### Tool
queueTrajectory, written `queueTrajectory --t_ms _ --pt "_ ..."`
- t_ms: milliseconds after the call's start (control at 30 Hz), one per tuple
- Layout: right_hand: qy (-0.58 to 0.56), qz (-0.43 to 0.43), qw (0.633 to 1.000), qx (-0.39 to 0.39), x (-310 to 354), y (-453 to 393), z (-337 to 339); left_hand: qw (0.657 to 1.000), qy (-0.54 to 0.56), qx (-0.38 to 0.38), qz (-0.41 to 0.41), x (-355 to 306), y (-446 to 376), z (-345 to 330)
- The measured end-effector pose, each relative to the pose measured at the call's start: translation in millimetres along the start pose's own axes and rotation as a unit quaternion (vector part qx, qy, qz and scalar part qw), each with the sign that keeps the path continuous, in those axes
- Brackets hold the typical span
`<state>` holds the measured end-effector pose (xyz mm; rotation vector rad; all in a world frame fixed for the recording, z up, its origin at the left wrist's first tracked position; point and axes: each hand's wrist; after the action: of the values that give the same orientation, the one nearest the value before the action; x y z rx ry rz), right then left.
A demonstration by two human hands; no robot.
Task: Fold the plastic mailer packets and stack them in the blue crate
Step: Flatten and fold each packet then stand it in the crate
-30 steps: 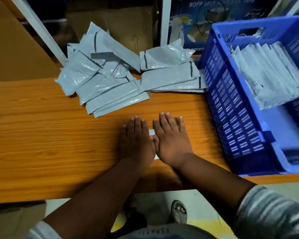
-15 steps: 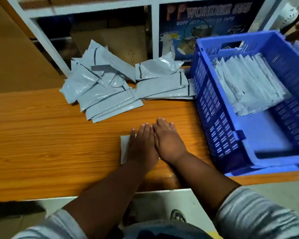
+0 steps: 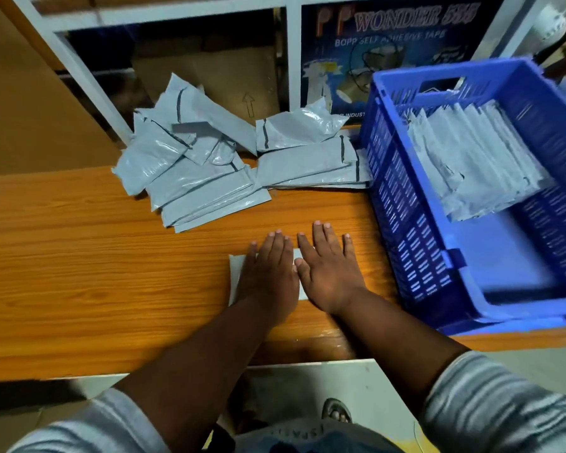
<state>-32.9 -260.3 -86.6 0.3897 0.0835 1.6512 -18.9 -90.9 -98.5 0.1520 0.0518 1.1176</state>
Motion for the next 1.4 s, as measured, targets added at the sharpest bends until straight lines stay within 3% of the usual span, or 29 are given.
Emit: queueTrajectory --t_ms 100,200,300,533,667,833,1000,1133,1200,1300,1400 --pt "0.012 0.025 0.999 -0.015 4 17 7 0.999 -0.009 0.032 -0.024 5 4 7" --pt "0.060 0.091 0.993 -0.039 6 46 -12 0.999 0.005 -0.003 -0.039 8 12 22" --pt "0.063 0.099 0.993 -0.003 -3 53 -27 0.995 -0.011 -0.046 -0.091 12 36 21" --pt "0.085 0.079 0.992 0.055 4 47 -6 0.996 0.003 0.016 -0.084 27 54 -2" --pt "0.161 0.103 0.982 0.005 31 48 14 0.995 -0.025 0.032 -0.092 33 52 -1" --pt "0.101 0.132 0.986 0.030 33 51 -24 0.999 -0.011 -0.006 -0.029 43 73 -5" --pt "0.091 0.134 0.984 0.077 39 29 9 0.999 0.003 0.020 -0.035 51 76 0" --pt "0.101 0.146 0.984 0.030 64 28 8 0.999 0.003 0.029 -0.014 65 79 0" --pt "0.101 0.167 0.980 0.042 74 33 -8 0.999 0.008 0.032 0.004 76 89 -4" --pt "0.052 0.168 0.983 0.051 76 27 -4 1.000 0.004 0.013 -0.018 83 91 -2" --pt "0.000 0.167 0.986 -0.004 72 17 5 0.997 0.017 -0.027 -0.065 78 69 9"
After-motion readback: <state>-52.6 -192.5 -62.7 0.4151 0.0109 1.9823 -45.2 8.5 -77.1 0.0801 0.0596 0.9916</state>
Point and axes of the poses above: each hand's wrist, its own y-axis away from the middle knuckle, its own z-axis out of the back of the hand, x = y × z, and after that the axes turned 8 degrees about x, right-handed
